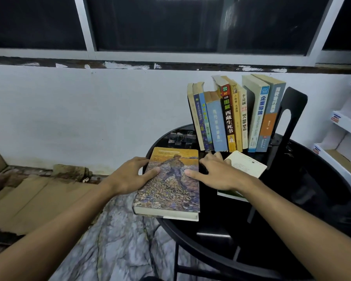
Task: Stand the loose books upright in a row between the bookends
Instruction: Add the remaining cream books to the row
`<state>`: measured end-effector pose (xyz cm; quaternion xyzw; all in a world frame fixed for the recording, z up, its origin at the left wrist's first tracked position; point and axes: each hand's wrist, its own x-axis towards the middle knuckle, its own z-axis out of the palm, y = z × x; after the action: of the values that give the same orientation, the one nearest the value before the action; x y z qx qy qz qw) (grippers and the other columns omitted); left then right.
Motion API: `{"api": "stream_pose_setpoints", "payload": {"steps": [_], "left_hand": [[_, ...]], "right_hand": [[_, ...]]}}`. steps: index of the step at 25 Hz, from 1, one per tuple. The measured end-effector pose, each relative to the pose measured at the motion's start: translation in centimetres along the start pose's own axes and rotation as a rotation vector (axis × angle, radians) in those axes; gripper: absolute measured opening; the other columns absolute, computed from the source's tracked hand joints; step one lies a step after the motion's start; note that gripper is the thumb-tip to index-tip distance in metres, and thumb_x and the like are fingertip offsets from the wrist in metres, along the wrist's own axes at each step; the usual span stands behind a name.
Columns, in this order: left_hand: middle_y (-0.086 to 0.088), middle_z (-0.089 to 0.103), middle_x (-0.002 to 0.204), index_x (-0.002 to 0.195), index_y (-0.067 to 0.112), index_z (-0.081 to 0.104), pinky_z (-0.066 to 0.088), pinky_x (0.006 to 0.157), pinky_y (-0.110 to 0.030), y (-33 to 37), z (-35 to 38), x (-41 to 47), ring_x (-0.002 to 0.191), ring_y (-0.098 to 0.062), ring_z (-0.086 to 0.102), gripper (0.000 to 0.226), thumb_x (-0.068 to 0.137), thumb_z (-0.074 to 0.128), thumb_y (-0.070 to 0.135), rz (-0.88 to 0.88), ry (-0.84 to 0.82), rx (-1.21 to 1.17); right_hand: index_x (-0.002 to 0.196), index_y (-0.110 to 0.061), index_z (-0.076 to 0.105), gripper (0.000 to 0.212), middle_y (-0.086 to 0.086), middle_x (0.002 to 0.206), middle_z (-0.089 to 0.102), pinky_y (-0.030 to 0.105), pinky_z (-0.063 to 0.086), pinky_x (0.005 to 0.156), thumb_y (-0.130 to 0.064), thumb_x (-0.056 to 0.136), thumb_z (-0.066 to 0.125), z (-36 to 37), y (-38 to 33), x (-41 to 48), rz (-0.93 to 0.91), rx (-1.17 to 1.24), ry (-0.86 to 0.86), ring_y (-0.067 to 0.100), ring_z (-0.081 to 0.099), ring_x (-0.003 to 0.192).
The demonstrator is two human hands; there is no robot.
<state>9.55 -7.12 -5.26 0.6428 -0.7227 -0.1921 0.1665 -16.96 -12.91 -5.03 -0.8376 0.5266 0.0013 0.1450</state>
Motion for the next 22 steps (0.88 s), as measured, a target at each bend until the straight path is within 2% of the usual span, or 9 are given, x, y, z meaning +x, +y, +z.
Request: {"api": "stream_pose_setpoints", "payload": {"steps": [3, 6, 8, 10, 12, 15, 18, 20, 22], "left_hand": [[-0.007, 0.054, 0.143, 0.128, 0.009, 0.064, 0.032, 0.101, -0.025, -0.1, 0.2, 0.3, 0.132, -0.018, 0.047, 0.062, 0.096, 0.045, 0.059, -0.021, -0.021, -0.030], [-0.003, 0.061, 0.112, 0.095, 0.016, 0.065, 0.039, 0.083, -0.014, -0.7, 0.2, 0.8, 0.104, -0.010, 0.052, 0.069, 0.081, 0.042, 0.080, -0.056, 0.010, -0.041], [0.001, 0.063, 0.104, 0.085, 0.013, 0.063, 0.044, 0.087, -0.023, -1.0, 0.2, 0.9, 0.097, -0.007, 0.054, 0.069, 0.079, 0.047, 0.080, -0.073, 0.030, -0.079], [0.005, 0.069, 0.105, 0.094, 0.008, 0.074, 0.044, 0.096, -0.032, -0.8, 0.3, 0.8, 0.101, -0.006, 0.060, 0.067, 0.084, 0.056, 0.071, -0.059, 0.032, -0.165], [0.016, 0.066, 0.105, 0.102, 0.015, 0.075, 0.040, 0.094, -0.028, -0.5, 0.3, 0.3, 0.103, -0.006, 0.061, 0.050, 0.088, 0.060, 0.060, -0.094, 0.025, -0.248], [0.018, 0.076, 0.101, 0.103, 0.025, 0.078, 0.045, 0.090, -0.023, -0.9, 0.0, 0.0, 0.098, -0.002, 0.070, 0.034, 0.090, 0.063, 0.053, -0.073, -0.005, -0.434], [0.041, 0.067, 0.092, 0.102, 0.035, 0.073, 0.048, 0.080, -0.010, -0.8, -0.7, -0.3, 0.092, 0.010, 0.069, 0.011, 0.092, 0.068, 0.036, -0.033, 0.043, -0.533], [0.044, 0.065, 0.084, 0.099, 0.042, 0.064, 0.050, 0.070, -0.005, -0.3, -1.6, -0.6, 0.088, 0.013, 0.068, 0.020, 0.092, 0.069, 0.024, 0.027, 0.070, -0.580], [0.031, 0.072, 0.097, 0.106, 0.042, 0.064, 0.055, 0.073, -0.013, 0.1, -2.4, -0.8, 0.095, 0.003, 0.071, 0.027, 0.088, 0.073, 0.022, 0.062, 0.160, -0.614]], "right_hand": [[0.115, -0.025, 0.055, 0.073, -0.002, 0.112, 0.040, 0.046, 0.030, 0.096, -0.085, 0.081, 0.032, 0.2, -0.1, 0.3, 0.001, 0.035, 0.012, 0.018, 0.030, 0.119], [0.112, -0.020, 0.059, 0.074, -0.002, 0.109, 0.042, 0.043, 0.034, 0.096, -0.083, 0.080, 0.038, 0.5, -0.1, 0.5, -0.009, 0.095, 0.039, 0.019, 0.035, 0.113], [0.109, -0.016, 0.058, 0.070, -0.003, 0.106, 0.041, 0.041, 0.039, 0.096, -0.079, 0.081, 0.045, 0.8, 0.0, 0.5, -0.009, 0.185, 0.055, 0.018, 0.042, 0.108], [0.107, -0.020, 0.057, 0.062, -0.006, 0.104, 0.039, 0.035, 0.043, 0.091, -0.077, 0.082, 0.050, 1.1, 0.0, 0.5, -0.020, 0.306, 0.072, 0.015, 0.051, 0.101], [0.115, -0.024, 0.057, 0.053, -0.008, 0.103, 0.038, 0.027, 0.043, 0.083, -0.069, 0.086, 0.055, 1.2, -0.1, 0.5, -0.047, 0.381, 0.090, 0.012, 0.053, 0.095], [0.128, -0.022, 0.055, 0.058, -0.011, 0.102, 0.037, 0.024, 0.041, 0.080, -0.065, 0.088, 0.056, 1.0, -0.5, 0.5, -0.098, 0.415, 0.124, 0.006, 0.051, 0.088], [0.129, -0.027, 0.052, 0.056, -0.016, 0.102, 0.036, 0.025, 0.041, 0.084, -0.062, 0.087, 0.060, 0.2, -0.7, 0.4, -0.148, 0.409, 0.158, 0.001, 0.048, 0.087], [0.132, -0.028, 0.050, 0.063, -0.013, 0.108, 0.038, 0.030, 0.047, 0.090, -0.064, 0.082, 0.064, -1.0, -0.9, 0.3, -0.184, 0.436, 0.206, 0.003, 0.051, 0.091], [0.140, -0.023, 0.047, 0.076, -0.009, 0.113, 0.038, 0.035, 0.049, 0.098, -0.063, 0.078, 0.066, -2.3, -1.1, 0.3, -0.221, 0.453, 0.272, 0.008, 0.051, 0.101]]}}
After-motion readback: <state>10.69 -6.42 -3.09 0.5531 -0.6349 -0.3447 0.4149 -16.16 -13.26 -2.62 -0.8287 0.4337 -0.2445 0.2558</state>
